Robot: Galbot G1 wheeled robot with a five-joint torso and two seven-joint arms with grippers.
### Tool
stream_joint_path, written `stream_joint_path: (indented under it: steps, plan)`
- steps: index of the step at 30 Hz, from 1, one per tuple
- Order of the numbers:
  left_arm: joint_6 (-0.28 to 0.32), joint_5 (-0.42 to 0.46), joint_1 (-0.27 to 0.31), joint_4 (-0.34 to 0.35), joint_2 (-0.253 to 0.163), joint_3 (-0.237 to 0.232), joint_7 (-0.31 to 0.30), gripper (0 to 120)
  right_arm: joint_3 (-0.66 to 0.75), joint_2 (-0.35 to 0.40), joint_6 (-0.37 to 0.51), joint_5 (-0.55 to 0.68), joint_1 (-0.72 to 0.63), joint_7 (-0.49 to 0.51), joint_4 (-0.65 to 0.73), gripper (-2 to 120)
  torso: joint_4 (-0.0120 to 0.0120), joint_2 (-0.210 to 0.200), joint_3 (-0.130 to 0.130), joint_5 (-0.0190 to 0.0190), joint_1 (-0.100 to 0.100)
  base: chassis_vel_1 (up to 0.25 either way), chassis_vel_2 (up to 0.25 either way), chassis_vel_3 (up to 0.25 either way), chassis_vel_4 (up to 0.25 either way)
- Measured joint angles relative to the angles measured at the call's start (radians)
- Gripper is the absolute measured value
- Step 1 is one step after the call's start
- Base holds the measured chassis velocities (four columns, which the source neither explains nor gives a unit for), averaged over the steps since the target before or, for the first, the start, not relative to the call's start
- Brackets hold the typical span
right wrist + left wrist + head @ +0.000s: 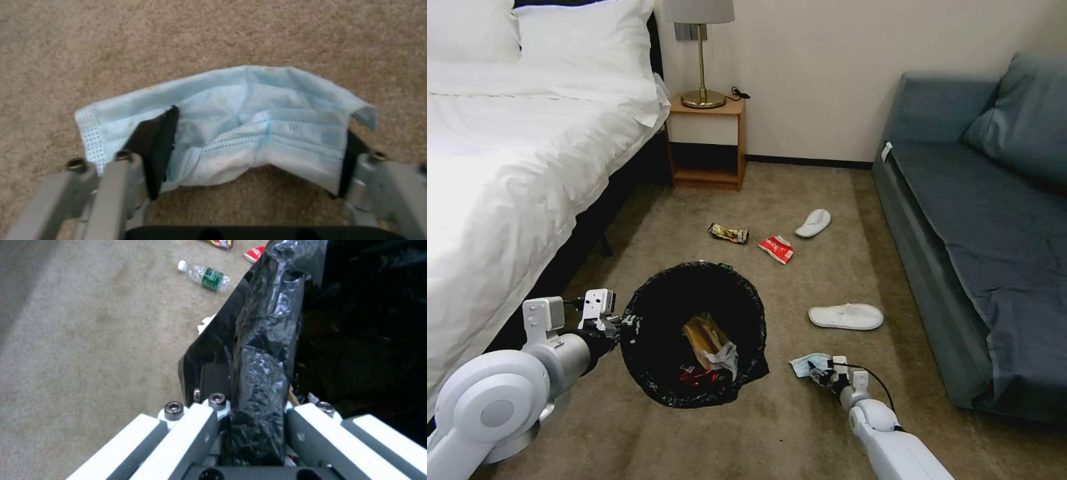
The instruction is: Pick up the trash bin, then pick up the garbage on the floor and place it into the trash bin.
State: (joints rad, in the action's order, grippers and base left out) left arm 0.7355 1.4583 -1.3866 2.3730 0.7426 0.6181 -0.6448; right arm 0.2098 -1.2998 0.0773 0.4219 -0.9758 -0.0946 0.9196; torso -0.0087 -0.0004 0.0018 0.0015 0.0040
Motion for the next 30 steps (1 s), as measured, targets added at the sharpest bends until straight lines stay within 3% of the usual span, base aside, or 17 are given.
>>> stream_joint_path:
  steps: [4, 6, 10, 17, 30]
  plan:
    - [0.0, 0.0, -0.002, 0.0, 0.003, 0.0, 0.0, 2, -0.004, 0.004, 0.005, -0.003, -0.005, 0.003, 0.024, 52, 0.0001, 0.0, 0.0, 0.0011, 0.0, 0.0, 0.0, 0.0, 0.0]
    - [0.0, -0.001, -0.003, 0.0, 0.005, -0.002, 0.001, 2, -0.004, 0.01, 0.006, -0.007, -0.008, 0.011, 0.044, 38, -0.0006, 0.0, 0.0, -0.0006, 0.0, 0.0, 0.0, 0.0, 0.0]
    - [0.0, -0.001, -0.002, 0.0, 0.004, -0.002, 0.002, 2, -0.002, 0.014, 0.005, -0.01, -0.01, 0.019, 0.059, 28, -0.0007, 0.0, 0.0, -0.0007, 0.0, 0.0, 0.0, 0.0, 0.0]
    - [0.0, -0.013, -0.002, -0.005, 0.009, -0.007, 0.017, 2, 0.016, 0.037, -0.01, -0.027, -0.023, 0.038, 0.139, 1, -0.001, 0.0, 0.0, -0.0014, 0.0, 0.0, 0.0, 0.0, 0.0]
    - [0.0, -0.03, -0.004, -0.006, 0.015, -0.006, 0.035, 2, 0.032, 0.084, 0.035, 0.024, -0.048, 0.058, 0.363, 0, -0.0011, 0.0, 0.0, -0.0016, 0.0, 0.0, 0.0, 0.0, 0.0]
